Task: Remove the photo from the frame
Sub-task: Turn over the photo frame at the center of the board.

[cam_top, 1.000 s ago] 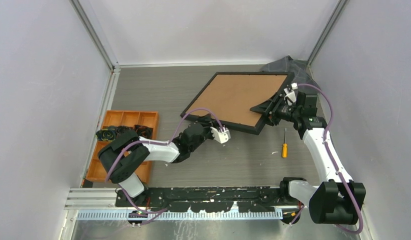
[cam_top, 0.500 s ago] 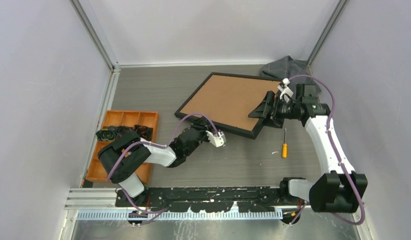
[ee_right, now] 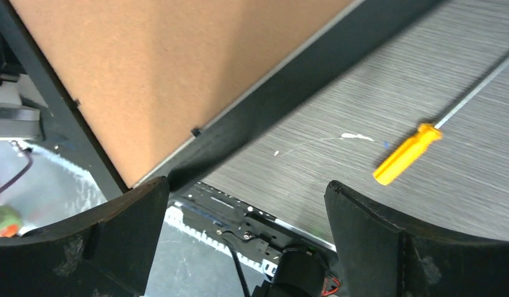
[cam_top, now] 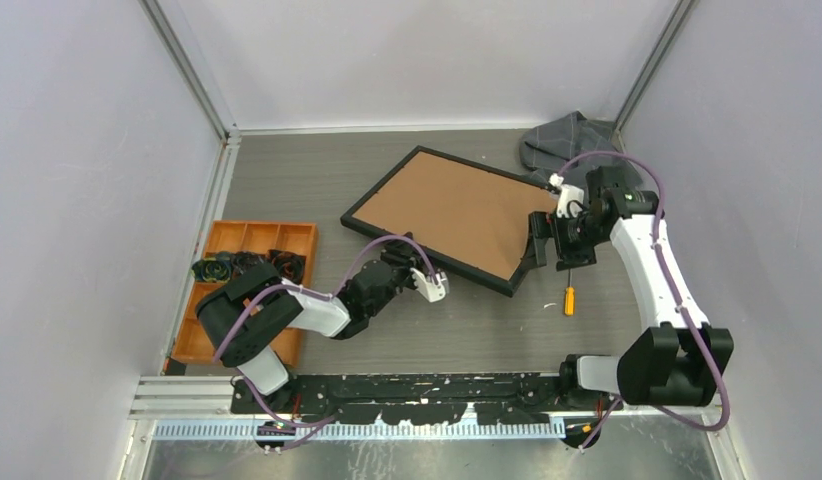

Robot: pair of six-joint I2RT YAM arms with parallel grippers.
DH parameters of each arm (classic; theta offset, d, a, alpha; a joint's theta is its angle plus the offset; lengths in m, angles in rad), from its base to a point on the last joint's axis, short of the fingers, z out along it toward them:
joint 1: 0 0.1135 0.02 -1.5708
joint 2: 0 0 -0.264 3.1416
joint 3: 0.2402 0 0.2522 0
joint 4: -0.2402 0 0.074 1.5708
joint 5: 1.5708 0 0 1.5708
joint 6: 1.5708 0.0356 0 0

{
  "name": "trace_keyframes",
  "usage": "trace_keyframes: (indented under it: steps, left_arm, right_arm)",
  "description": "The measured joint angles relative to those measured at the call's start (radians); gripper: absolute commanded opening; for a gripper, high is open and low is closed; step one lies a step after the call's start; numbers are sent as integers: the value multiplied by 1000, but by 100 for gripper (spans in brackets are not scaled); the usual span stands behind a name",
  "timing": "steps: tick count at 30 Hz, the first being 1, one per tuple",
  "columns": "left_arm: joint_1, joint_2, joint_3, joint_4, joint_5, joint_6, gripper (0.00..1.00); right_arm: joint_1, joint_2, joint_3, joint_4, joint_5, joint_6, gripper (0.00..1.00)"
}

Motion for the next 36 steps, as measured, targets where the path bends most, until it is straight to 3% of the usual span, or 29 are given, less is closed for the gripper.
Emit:
trace_keyframes:
  steps: [8, 14, 29, 36]
  left_arm:
    - [8, -47, -61, 2, 31, 3, 33]
    - [13, -156, -111, -62, 97, 9, 35]
    - [18, -397, -154, -365, 298, 113, 37]
    - [18, -405, -164, -452, 340, 157, 38]
  right_arm:
    - [0, -128, -13, 58, 216, -21, 100]
    - [0, -144, 19, 95, 235, -68, 100]
    - [0, 7, 76, 447, -53, 47, 100]
    - [-26, 291, 89, 515, -112, 97, 100]
